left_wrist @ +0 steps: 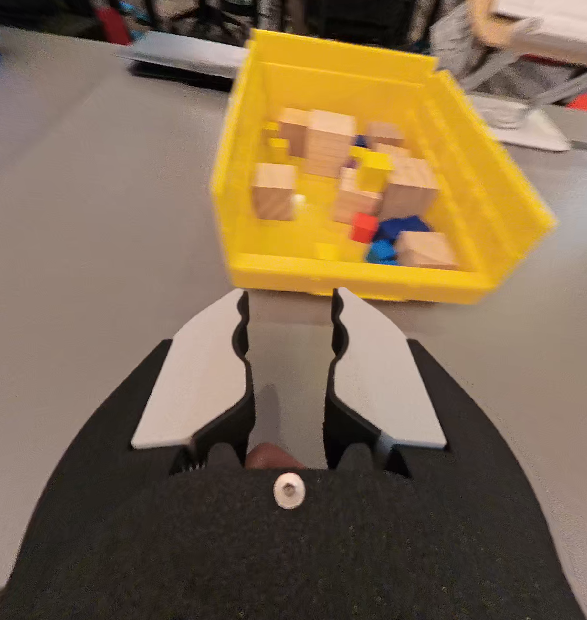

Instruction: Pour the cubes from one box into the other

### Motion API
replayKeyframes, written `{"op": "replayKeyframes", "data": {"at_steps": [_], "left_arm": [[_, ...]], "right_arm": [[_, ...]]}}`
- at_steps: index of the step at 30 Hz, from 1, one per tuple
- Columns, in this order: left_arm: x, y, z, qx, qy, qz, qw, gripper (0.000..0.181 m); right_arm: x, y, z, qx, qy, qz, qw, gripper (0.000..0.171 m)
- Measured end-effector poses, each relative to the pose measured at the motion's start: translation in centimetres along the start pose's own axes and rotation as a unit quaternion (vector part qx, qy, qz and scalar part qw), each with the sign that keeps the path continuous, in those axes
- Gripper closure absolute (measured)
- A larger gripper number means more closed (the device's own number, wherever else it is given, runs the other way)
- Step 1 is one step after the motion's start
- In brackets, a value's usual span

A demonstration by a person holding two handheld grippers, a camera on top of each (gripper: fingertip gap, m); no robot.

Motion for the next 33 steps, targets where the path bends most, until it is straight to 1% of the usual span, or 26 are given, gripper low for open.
{"op": "replayKeyframes", "data": {"at_steps": [1, 5, 7, 8, 9, 10, 11, 14, 16, 18, 19, 21, 24, 26, 27, 28, 29, 31, 33], "left_arm": [[-1.2, 0.4, -0.5, -0.002, 0.016, -0.003, 1.0, 0.135], [-3.6, 2.7, -4.0, -0.026, 0.015, -0.02, 0.999, 0.13], [-4.4, 3.6, -6.1, -0.041, 0.017, -0.023, 0.999, 0.134], [-4.7, 3.8, -7.2, -0.054, 0.002, -0.018, 0.998, 0.139], [-4.7, 3.9, -7.8, -0.053, -0.03, -0.011, 0.998, 0.146], [-4.7, 4.0, -7.9, -0.04, -0.056, 0.002, 0.998, 0.163], [-4.5, 4.0, -8.0, -0.033, -0.062, 0.004, 0.998, 0.177], [-3.3, 3.6, -7.6, -0.031, -0.036, -0.018, 0.999, 0.177], [-1.2, 2.8, -7.0, -0.027, -0.021, -0.043, 0.998, 0.177], [1.3, 2.1, -6.4, -0.032, 0.004, -0.083, 0.996, 0.177], [2.4, 1.8, -6.2, -0.035, 0.008, -0.094, 0.995, 0.176], [4.2, 1.3, -6.0, -0.034, -0.011, -0.079, 0.996, 0.175], [6.5, 0.7, -5.6, -0.037, -0.016, -0.069, 0.997, 0.176], [8.1, 0.2, -5.3, -0.036, -0.027, -0.079, 0.996, 0.176], [8.9, 0.1, -5.2, -0.036, -0.034, -0.082, 0.995, 0.176], [9.7, 0.0, -5.2, -0.038, -0.041, -0.084, 0.995, 0.176], [10.5, -0.1, -5.1, -0.04, -0.041, -0.088, 0.994, 0.176], [12.4, -0.2, -4.8, -0.036, -0.033, -0.117, 0.992, 0.176], [14.0, 0.0, -4.3, -0.03, -0.032, -0.128, 0.991, 0.177]], "right_arm": [[-0.3, 0.0, -0.1, -0.001, 0.0, 0.008, 1.0, 0.144], [-2.3, -0.3, -0.5, -0.014, 0.007, 0.047, 0.999, 0.144], [-3.9, -0.5, -0.6, -0.018, 0.02, 0.064, 0.998, 0.143], [-5.1, -0.7, -0.7, -0.023, 0.029, 0.074, 0.997, 0.142], [-6.5, -1.0, -0.8, -0.028, 0.04, 0.086, 0.995, 0.141], [-8.0, -1.3, -0.9, -0.031, 0.046, 0.1, 0.993, 0.139], [-9.9, -1.6, -1.1, -0.032, 0.051, 0.118, 0.991, 0.137], [-17.5, -2.5, -2.5, -0.03, 0.089, 0.193, 0.977, 0.136], [-23.3, -3.0, -4.4, -0.041, 0.123, 0.24, 0.962, 0.135], [-28.3, -3.2, -6.8, -0.06, 0.141, 0.248, 0.956, 0.134], [-30.2, -3.1, -8.1, -0.069, 0.148, 0.252, 0.954, 0.131], [-32.5, -2.6, -10.7, -0.07, 0.136, 0.248, 0.957, 0.129], [-33.4, -1.9, -13.4, -0.09, 0.123, 0.198, 0.968, 0.125], [-32.9, -1.5, -14.3, -0.08, 0.099, 0.177, 0.976, 0.129], [-32.2, -1.3, -14.6, -0.079, 0.072, 0.176, 0.979, 0.143], [-31.6, -1.2, -14.6, -0.087, 0.067, 0.179, 0.978, 0.155], [-31.0, -1.0, -14.5, -0.095, 0.051, 0.166, 0.98, 0.161], [-29.7, -0.8, -13.8, -0.099, -0.006, 0.17, 0.98, 0.167], [-28.4, -0.5, -12.8, -0.096, -0.011, 0.149, 0.984, 0.168]]}}
Point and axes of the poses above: each gripper's, where its closed fingertips meet, z back along the fingers, y out of its top, x = y × z across the jaws, the point moved 8 cm from there along z, back along the fingers, and after that the axes turned 15 degrees about -x, right-handed, at the moved point
